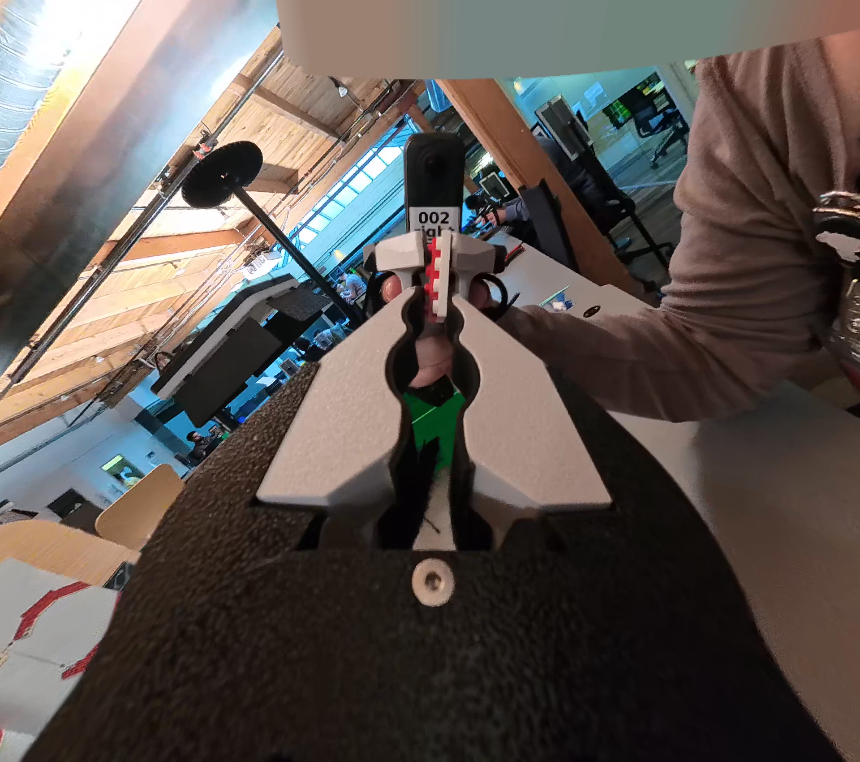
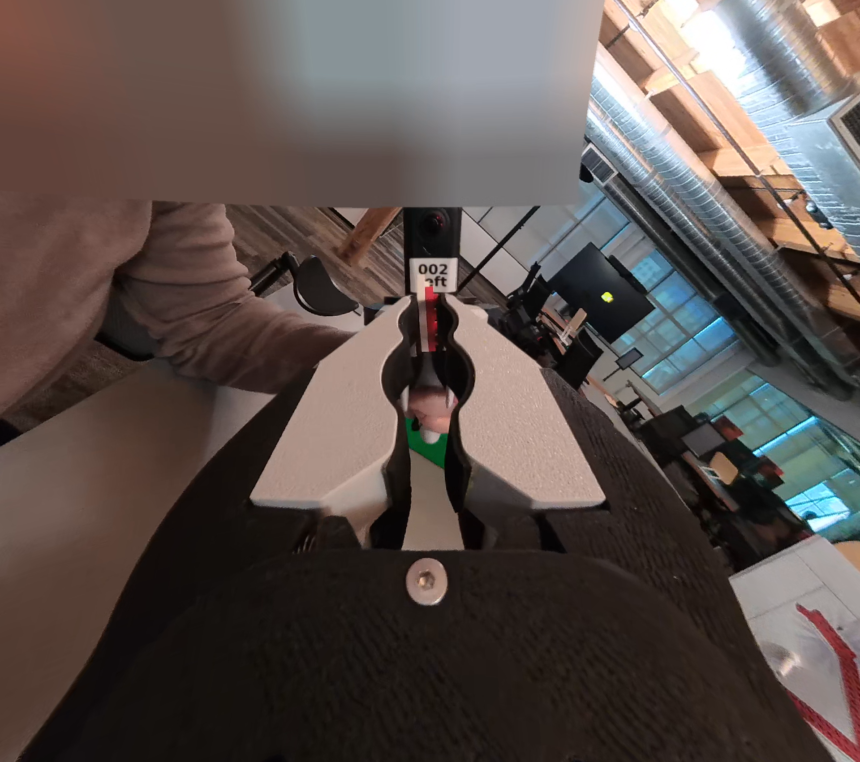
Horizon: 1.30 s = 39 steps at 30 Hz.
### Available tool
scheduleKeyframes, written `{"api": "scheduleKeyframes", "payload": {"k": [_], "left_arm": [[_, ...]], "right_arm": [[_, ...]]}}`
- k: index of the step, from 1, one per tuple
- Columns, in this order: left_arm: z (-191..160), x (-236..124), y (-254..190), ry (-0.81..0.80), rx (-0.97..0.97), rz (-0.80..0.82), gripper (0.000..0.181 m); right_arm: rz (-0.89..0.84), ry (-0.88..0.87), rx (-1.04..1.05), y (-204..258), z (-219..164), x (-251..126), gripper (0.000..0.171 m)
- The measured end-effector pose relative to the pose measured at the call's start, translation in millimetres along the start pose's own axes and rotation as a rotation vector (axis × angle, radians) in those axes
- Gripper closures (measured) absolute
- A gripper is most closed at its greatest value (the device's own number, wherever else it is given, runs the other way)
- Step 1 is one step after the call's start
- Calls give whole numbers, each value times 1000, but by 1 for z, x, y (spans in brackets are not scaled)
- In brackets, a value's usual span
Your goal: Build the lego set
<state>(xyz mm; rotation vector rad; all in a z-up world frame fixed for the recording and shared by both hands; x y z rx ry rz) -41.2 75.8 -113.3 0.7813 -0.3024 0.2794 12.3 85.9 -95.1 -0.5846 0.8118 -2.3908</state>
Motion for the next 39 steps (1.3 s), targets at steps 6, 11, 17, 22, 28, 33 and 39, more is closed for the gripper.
{"api": "scheduleKeyframes", "payload": {"k": [6, 11, 17, 22, 28, 33, 39], "left_arm": [[-3, 0, 3, 12, -41, 13, 175], [-12, -3, 3, 51, -51, 19, 155], [-16, -2, 3, 87, -9, 26, 160], [-18, -4, 9, 90, 49, 78, 177], [-21, -10, 18, 142, 112, 126, 178], [-50, -29, 38, 320, 173, 239, 178], [-127, -72, 30, 755, 239, 327, 177]], "right_arm": [[-18, -2, 0, -3, -2, -2, 165], [-57, 42, -21, -9, -7, -11, 164], [-58, 59, 8, -12, -13, -25, 165], [-49, 59, 23, -11, -17, -26, 165], [-117, 72, 49, -20, -24, -34, 150], [-435, 237, 208, -49, -74, -84, 126], [-910, 566, 54, -29, -162, -187, 126]]}}
Point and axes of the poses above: each gripper's, where its closed fingertips meet, x out along the fingers, z out of its top, y = z × x across the jaws, the point moved 4 cm from there along -x, back along the fingers, and after that the axes turned 10 degrees about -y, right-handed, at the moved point
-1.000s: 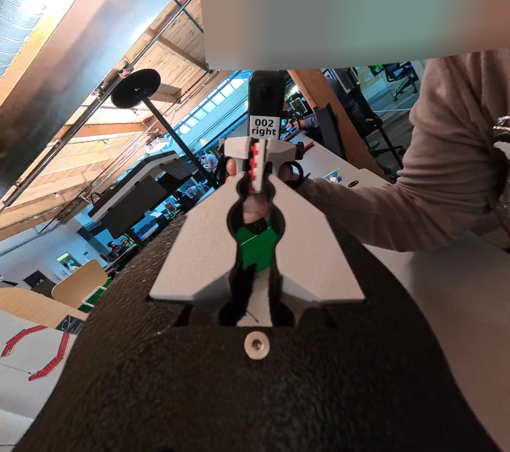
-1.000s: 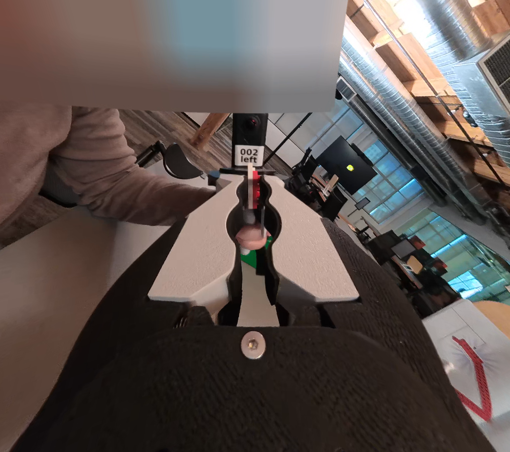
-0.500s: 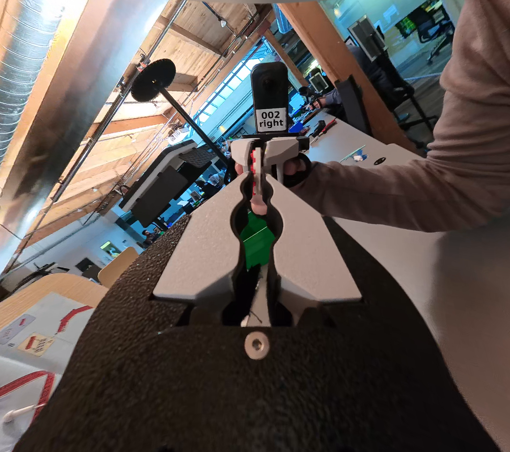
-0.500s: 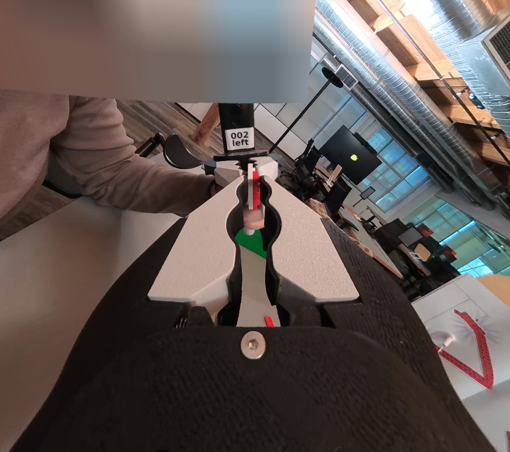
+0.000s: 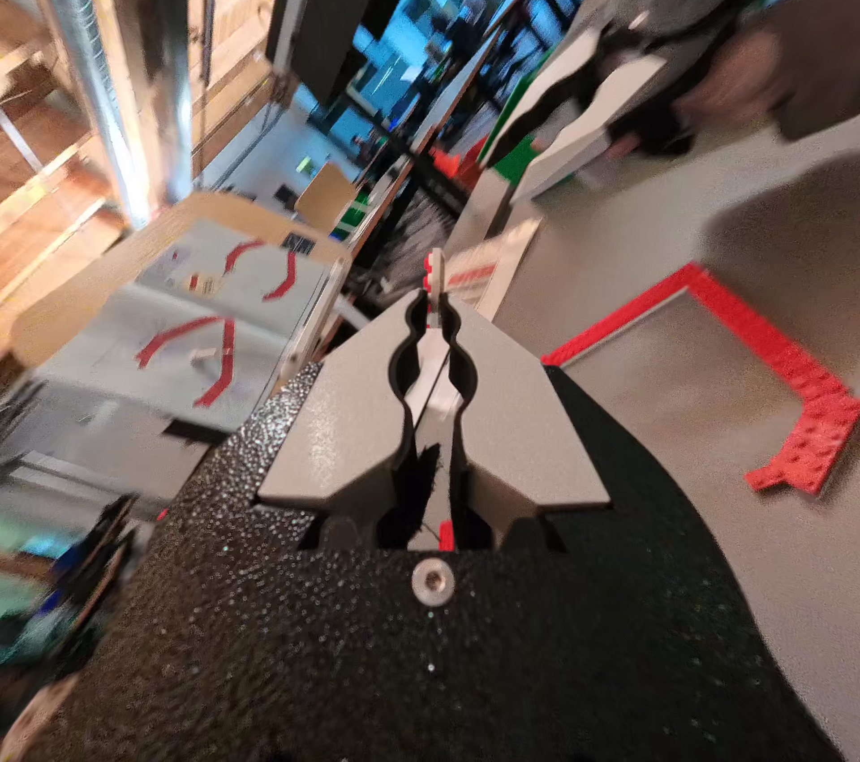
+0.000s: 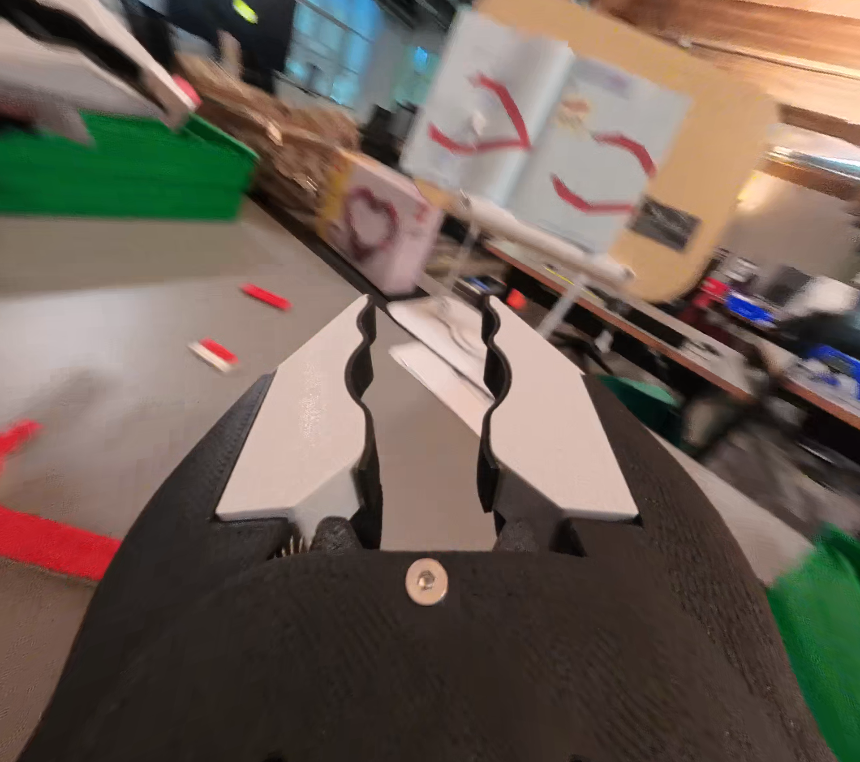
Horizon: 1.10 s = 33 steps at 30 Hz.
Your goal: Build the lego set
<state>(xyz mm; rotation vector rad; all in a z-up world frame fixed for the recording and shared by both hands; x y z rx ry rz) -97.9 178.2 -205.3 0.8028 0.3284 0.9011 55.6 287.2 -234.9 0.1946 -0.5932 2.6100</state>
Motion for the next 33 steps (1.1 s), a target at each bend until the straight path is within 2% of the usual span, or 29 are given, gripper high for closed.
{"api": "scheduleKeyframes", "payload": {"k": [4, 8, 11, 15, 20, 29, 33], "left_arm": [[-45, -23, -21, 221, 43, 88, 177], [-84, -55, -34, 469, 113, 139, 177], [-92, -63, -46, 547, 202, 91, 177], [-115, -67, -57, 664, 268, 2, 177], [-130, -78, -60, 783, 216, -66, 177], [-130, -80, -77, 808, 44, -193, 173], [-118, -77, -80, 719, -165, -211, 161]], "right_arm": [[-173, 59, -131, -13, -42, -29, 138], [-248, 74, -210, -17, -49, -30, 135], [-278, 58, -297, -15, -44, -31, 135], [-267, 67, -303, -13, -45, -30, 136], [-284, 65, -257, -19, -48, -33, 136], [-277, 73, -224, -21, -51, -32, 137], [-274, 72, -218, -20, -51, -32, 137]]}}
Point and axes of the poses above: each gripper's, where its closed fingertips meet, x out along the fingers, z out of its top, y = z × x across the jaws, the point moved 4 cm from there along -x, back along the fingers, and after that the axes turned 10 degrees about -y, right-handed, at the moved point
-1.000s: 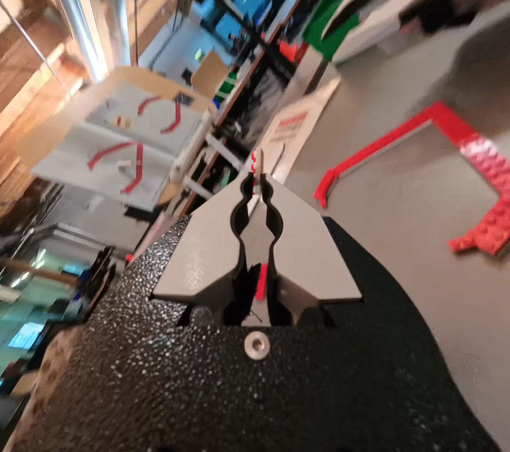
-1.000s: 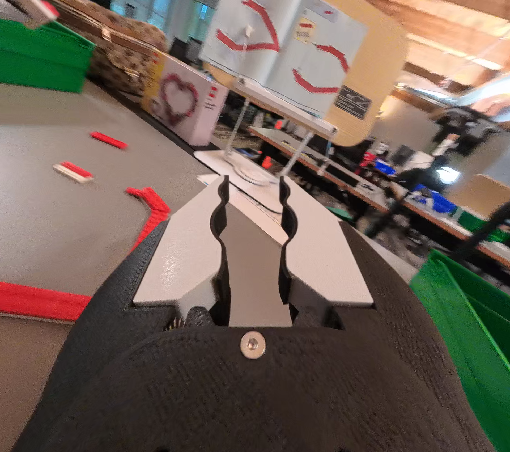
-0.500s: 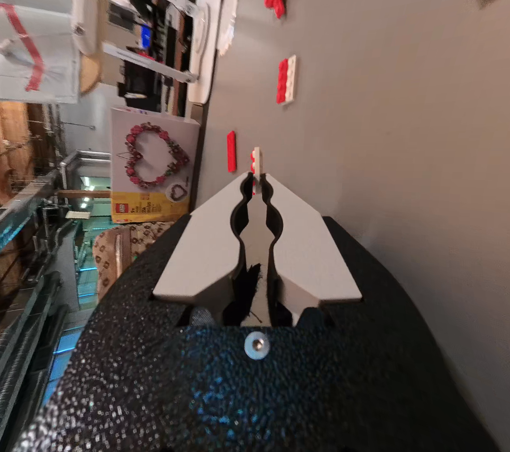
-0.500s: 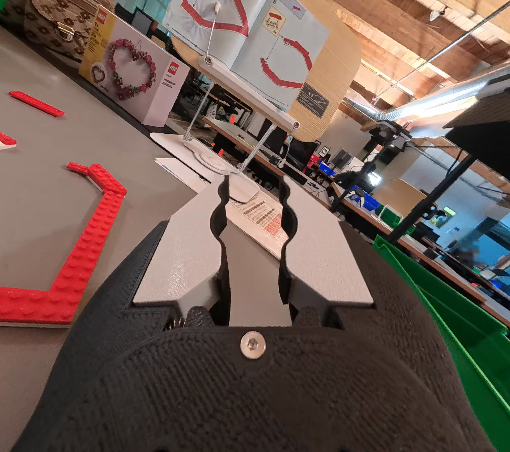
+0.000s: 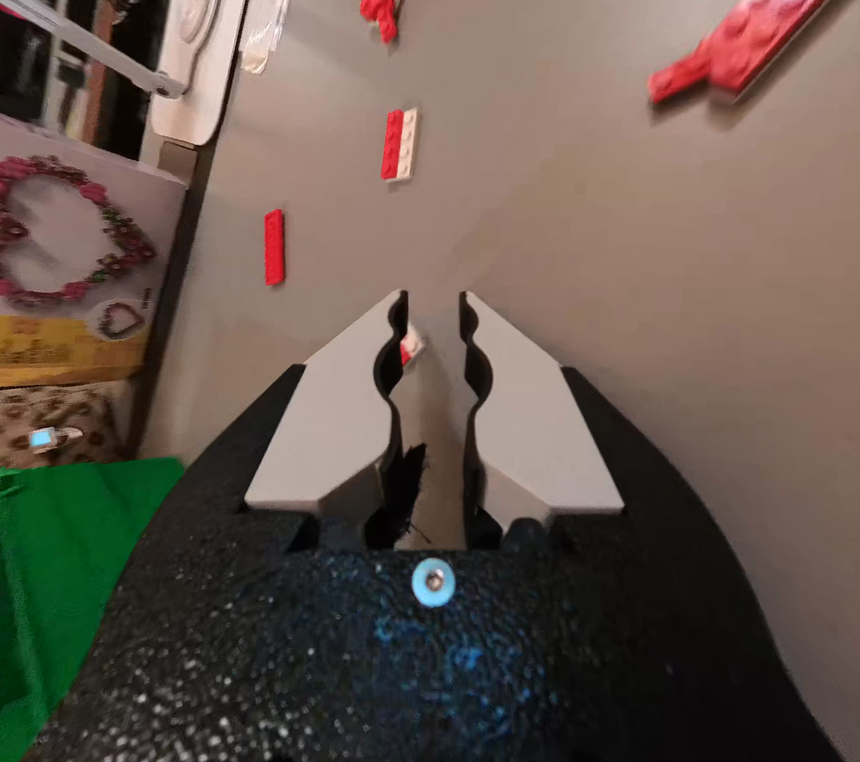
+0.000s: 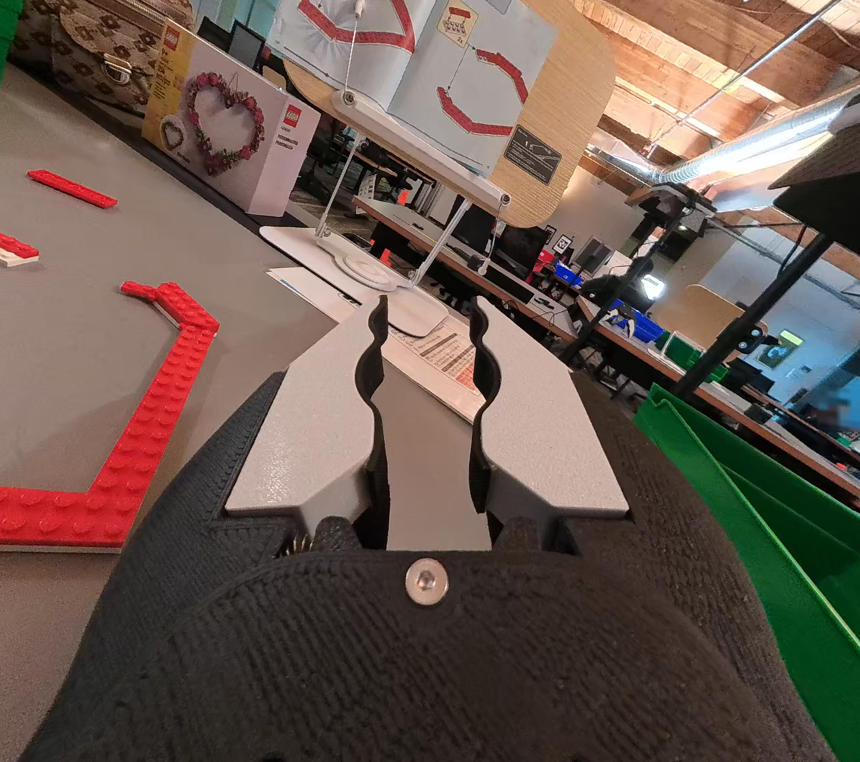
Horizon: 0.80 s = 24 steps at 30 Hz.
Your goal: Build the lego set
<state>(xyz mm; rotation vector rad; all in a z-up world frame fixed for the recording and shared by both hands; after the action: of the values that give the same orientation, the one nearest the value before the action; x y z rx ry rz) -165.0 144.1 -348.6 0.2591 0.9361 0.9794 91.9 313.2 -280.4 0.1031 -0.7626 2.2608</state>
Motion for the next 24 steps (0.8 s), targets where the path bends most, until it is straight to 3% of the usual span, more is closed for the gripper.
{"api": "scheduleKeyframes", "payload": {"k": [5, 12, 17, 21, 24], "left_arm": [[12, -15, 9, -199, -262, -70, 145], [5, -31, 24, -260, -445, -60, 129], [39, -3, 14, -343, -435, -54, 122], [60, 29, 9, -330, -374, -28, 139], [57, 49, 5, -254, -334, -72, 138]], "right_arm": [[2, -7, 22, -1, 1, 0, 137], [3, -13, 37, -1, 1, 0, 138], [11, -16, 49, -1, 1, 0, 138], [7, -12, 79, -4, -2, 0, 138], [0, -18, 99, -6, -2, -1, 138]]}}
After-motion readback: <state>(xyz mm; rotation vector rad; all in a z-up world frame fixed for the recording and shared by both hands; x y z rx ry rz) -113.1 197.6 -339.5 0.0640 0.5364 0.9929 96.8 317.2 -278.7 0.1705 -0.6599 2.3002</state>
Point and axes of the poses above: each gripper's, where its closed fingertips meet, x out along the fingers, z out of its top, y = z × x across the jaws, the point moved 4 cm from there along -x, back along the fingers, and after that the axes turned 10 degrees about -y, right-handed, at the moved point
